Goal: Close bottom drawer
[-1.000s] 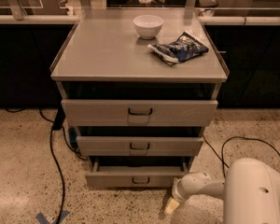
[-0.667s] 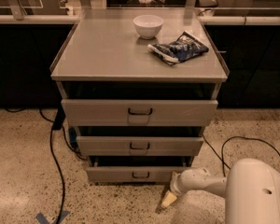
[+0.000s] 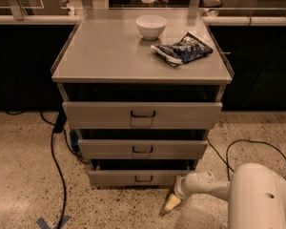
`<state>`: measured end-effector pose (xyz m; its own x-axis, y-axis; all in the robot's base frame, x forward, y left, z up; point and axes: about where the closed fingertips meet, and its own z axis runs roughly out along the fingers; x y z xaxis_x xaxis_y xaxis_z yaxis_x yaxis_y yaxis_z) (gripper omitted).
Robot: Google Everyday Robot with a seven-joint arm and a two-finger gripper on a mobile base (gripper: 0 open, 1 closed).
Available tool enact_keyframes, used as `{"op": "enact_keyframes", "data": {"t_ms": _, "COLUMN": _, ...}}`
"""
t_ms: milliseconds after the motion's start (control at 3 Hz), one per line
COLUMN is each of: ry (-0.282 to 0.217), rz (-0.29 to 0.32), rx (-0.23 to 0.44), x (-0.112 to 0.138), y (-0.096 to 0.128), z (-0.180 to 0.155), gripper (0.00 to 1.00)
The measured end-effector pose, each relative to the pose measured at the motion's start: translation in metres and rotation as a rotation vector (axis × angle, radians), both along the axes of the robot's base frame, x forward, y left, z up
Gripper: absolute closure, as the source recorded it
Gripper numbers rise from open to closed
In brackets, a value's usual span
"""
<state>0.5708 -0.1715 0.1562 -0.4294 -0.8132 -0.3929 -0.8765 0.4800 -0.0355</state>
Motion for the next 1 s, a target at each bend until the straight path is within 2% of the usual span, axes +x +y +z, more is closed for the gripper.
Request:
{"op": "enact_keyframes", "data": {"t_ms": 333, "ry": 0.004, "rz": -0.058, "rx": -0.002, "x": 0.020, "y": -0.010, "z": -0.007, "gripper": 0.00}}
{"op": "enact_keyframes", "data": {"t_ms": 667, "ry": -0.028, "rz": -0.126, "rx": 0.010, "x": 0.051, "y": -0.017, "z": -0.008, "gripper": 0.00}}
{"op": "enact_keyframes", "data": {"t_ms": 1000, "ry": -0.028, "rz": -0.126, "rx": 0.010, "x": 0.051, "y": -0.017, "z": -0.008, "gripper": 0.00}}
